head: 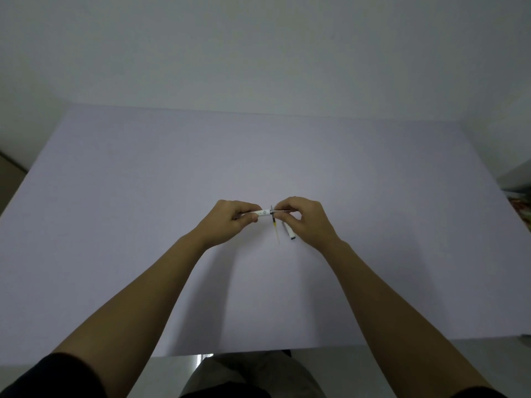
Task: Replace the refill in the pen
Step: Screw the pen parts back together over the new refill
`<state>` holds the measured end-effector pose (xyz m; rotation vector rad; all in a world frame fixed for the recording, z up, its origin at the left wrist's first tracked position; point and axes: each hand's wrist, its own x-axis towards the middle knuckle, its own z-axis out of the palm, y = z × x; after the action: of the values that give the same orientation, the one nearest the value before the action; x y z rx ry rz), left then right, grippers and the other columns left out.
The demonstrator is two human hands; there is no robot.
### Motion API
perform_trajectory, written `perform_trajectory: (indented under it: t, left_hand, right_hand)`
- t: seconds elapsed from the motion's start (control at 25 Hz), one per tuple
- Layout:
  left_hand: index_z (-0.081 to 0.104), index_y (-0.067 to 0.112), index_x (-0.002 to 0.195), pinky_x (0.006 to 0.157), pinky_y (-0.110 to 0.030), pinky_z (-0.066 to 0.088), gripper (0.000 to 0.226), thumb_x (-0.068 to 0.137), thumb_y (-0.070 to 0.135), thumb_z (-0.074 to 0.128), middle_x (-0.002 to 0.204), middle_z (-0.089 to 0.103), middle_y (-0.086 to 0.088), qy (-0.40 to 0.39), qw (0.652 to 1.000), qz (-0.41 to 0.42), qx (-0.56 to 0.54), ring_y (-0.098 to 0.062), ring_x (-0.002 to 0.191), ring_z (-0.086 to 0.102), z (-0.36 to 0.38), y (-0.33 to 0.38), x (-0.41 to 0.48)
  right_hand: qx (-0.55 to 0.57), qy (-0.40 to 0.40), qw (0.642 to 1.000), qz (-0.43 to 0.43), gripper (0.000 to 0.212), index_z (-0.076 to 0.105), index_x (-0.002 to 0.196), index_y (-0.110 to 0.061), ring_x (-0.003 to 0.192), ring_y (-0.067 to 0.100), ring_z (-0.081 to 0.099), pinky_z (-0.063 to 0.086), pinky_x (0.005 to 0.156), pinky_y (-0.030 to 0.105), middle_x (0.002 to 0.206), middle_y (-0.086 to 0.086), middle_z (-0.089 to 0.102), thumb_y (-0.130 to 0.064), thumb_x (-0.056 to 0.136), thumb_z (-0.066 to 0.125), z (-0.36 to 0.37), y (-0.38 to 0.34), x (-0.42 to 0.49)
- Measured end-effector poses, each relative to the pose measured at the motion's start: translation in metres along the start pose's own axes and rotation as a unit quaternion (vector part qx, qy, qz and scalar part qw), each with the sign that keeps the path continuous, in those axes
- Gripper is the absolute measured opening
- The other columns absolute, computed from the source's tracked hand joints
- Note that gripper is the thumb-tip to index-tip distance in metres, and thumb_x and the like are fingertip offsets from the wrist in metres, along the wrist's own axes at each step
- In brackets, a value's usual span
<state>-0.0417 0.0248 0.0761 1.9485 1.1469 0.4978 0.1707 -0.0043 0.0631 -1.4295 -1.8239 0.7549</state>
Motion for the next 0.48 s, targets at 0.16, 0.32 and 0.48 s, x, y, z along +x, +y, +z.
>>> perform_trajectory:
  t: [0.16,0.32,0.48]
  left_hand:
    - [0.069,0.022,0.103,0.055,-0.009,0.035,0.019,0.091,0.022,0.055,0.072,0.060,0.013,0.006,1.000,-0.003,-0.002,-0.001,0.056,0.047,-0.0001,0.0016,-0.0007]
    - [0.069,0.022,0.102,0.057,-0.016,0.036,0.018,0.092,0.023,0.054,0.077,0.065,0.006,-0.002,1.000,-0.006,-0.005,-0.006,0.057,0.045,0.0006,0.0023,-0.0017]
    - [0.069,0.023,0.101,0.058,-0.022,0.037,0.018,0.092,0.023,0.054,0.077,0.066,-0.001,-0.001,1.000,-0.001,-0.004,-0.011,0.059,0.046,0.0017,0.0032,-0.0015]
  right_hand:
    - [-0.003,-0.010,1.000,0.009,0.013,0.067,0.097,-0.014,0.083,0.013,0.065,0.051,0.077,0.024,0.090,0.004,0.071,-0.021,0.086,0.063,0.0002,-0.0008,-0.0005]
    - [-0.004,-0.004,1.000,0.007,0.010,0.069,0.090,-0.014,0.078,0.011,0.064,0.048,0.072,0.022,0.083,0.004,0.072,-0.019,0.088,0.060,-0.0003,-0.0011,-0.0018]
    - [-0.005,-0.010,1.000,-0.005,0.014,0.066,0.098,-0.016,0.084,0.010,0.064,0.052,0.078,0.024,0.090,0.001,0.071,-0.022,0.086,0.063,-0.0020,-0.0027,-0.0028]
